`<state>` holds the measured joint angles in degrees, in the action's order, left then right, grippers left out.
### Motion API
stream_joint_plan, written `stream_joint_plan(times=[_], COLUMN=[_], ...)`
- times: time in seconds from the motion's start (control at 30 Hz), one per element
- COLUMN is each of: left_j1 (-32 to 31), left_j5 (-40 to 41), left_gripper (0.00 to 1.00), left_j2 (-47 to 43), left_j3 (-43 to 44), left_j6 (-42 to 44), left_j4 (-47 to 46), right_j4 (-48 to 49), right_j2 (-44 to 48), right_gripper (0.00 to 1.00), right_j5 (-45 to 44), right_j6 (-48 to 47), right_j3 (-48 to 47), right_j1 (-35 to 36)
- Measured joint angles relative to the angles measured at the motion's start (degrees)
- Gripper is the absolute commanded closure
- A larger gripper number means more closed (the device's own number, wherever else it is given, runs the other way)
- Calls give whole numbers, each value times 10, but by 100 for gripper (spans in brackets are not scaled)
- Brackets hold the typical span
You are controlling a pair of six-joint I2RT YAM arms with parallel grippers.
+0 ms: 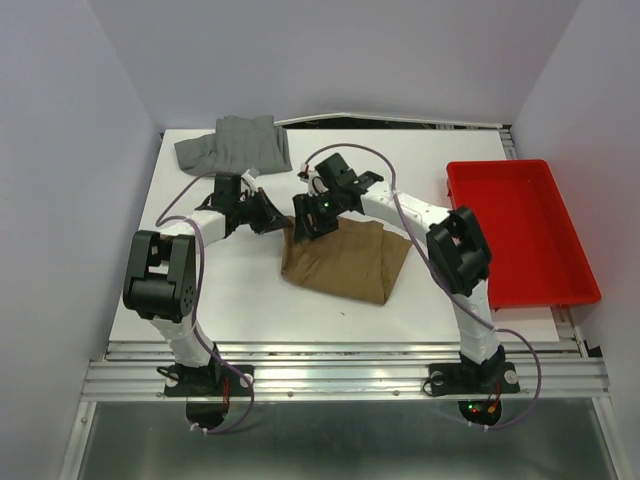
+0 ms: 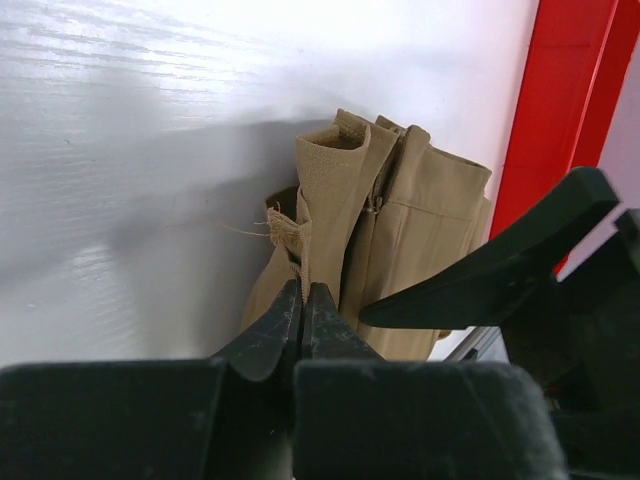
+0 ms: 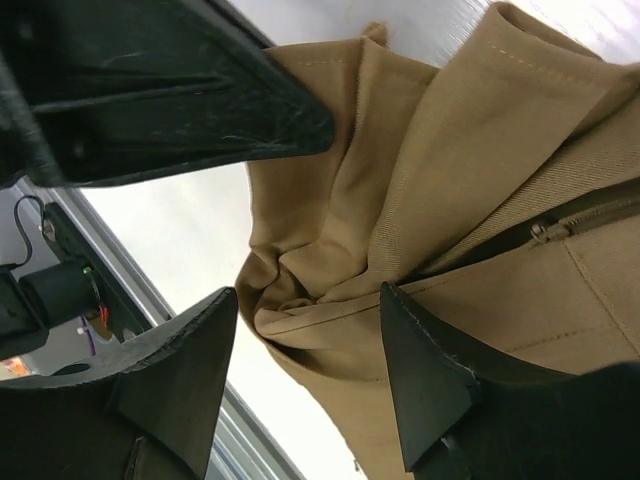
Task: Fold and stack the skirts
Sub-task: Fold the skirt
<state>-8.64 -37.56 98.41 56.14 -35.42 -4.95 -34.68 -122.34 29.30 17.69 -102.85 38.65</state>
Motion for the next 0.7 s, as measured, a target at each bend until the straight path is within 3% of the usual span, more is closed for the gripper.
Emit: stream_joint_plan(times=[0.3, 0.7], left_j1=[-4, -16], left_j5=[4, 23], left_gripper=[94, 87], left_j2=[2, 21], left_j3=[3, 25], left_j6=[-36, -52], left_j4=[0, 13], right_j4=[100, 155], right_j2=[0, -13], right_gripper=[41, 46], right_j5=[-21, -39], right_j6=[98, 139], right_j3=[56, 54], right_j1=[2, 20])
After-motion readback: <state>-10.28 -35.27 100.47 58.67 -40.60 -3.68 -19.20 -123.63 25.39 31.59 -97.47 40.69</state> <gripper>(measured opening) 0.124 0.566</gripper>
